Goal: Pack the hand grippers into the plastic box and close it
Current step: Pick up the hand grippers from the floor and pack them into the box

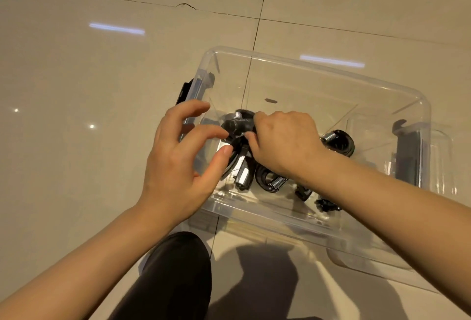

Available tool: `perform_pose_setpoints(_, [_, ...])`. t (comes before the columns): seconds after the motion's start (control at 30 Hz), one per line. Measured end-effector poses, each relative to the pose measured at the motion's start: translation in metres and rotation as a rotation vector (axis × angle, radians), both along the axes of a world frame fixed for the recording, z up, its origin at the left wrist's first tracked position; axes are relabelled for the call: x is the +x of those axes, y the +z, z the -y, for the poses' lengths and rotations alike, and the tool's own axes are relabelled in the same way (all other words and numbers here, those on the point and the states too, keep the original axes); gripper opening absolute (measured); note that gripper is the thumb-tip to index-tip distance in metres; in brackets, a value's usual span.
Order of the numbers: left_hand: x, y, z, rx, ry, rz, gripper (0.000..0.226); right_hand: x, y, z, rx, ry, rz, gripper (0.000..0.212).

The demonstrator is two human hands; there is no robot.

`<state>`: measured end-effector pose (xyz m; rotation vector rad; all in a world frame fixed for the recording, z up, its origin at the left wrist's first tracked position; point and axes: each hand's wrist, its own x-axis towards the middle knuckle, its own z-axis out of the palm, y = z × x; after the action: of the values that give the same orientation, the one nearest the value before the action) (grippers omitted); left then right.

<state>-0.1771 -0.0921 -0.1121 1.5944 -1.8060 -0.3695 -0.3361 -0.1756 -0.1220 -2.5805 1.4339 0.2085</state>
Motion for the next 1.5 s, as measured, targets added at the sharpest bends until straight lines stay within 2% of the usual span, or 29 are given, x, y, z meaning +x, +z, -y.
perform_pose_setpoints(0.07, [-0.001,0.000,0.000,-0.007,-0.005,0.005,0.021,-0.001,-0.004,0.005,0.210,-0.056,0.114,0.036])
perform_pose_setpoints(0.1, [-0.001,0.001,0.000,-0.019,-0.018,0.022,0.021,-0.004,-0.007,0.009,0.240,-0.025,0.120,0.035])
perform_pose_setpoints(0.17, [0.002,0.003,0.000,-0.054,-0.065,0.112,0.021,-0.018,-0.014,0.015,0.155,0.088,0.026,0.032])
perform_pose_setpoints(0.2, [0.006,0.004,0.001,-0.067,-0.088,0.190,0.022,-0.026,-0.017,0.018,0.142,0.125,-0.035,0.038])
perform_pose_setpoints(0.3, [0.021,0.000,0.005,0.026,-0.073,0.368,0.031,-0.043,-0.029,0.018,0.303,0.162,-0.144,0.081])
perform_pose_setpoints(0.37, [0.024,-0.005,0.005,0.153,-0.005,0.307,0.036,-0.043,-0.034,0.012,0.377,0.179,-0.116,0.098])
perform_pose_setpoints(0.43, [0.023,-0.008,0.003,0.202,0.037,0.227,0.037,-0.035,-0.038,0.002,0.354,0.275,-0.109,0.103])
perform_pose_setpoints(0.5, [0.022,-0.010,0.002,0.180,0.044,0.201,0.034,-0.023,-0.040,-0.008,0.291,0.423,-0.187,0.095])
perform_pose_setpoints(0.6, [0.022,-0.011,0.001,0.131,0.064,0.154,0.031,-0.017,-0.043,-0.016,0.165,0.609,-0.241,0.060])
perform_pose_setpoints(0.7, [0.022,-0.012,0.000,0.113,0.079,0.123,0.028,-0.027,-0.043,-0.013,0.141,0.601,-0.188,0.044])
perform_pose_setpoints(0.83, [0.023,-0.014,0.000,0.111,0.076,0.120,0.027,-0.025,-0.046,-0.005,0.107,0.573,-0.048,0.045])
perform_pose_setpoints(1.0, [0.022,-0.013,0.000,0.098,0.075,0.117,0.027,-0.014,-0.057,-0.011,0.066,0.609,-0.102,0.042])
perform_pose_setpoints(1.33, [0.023,-0.014,0.000,0.104,0.084,0.113,0.025,-0.021,-0.061,-0.008,-0.050,0.601,0.069,0.037])
perform_pose_setpoints(1.5, [0.023,-0.013,-0.001,0.105,0.078,0.124,0.026,-0.015,-0.063,-0.011,0.137,0.506,-0.051,0.055])
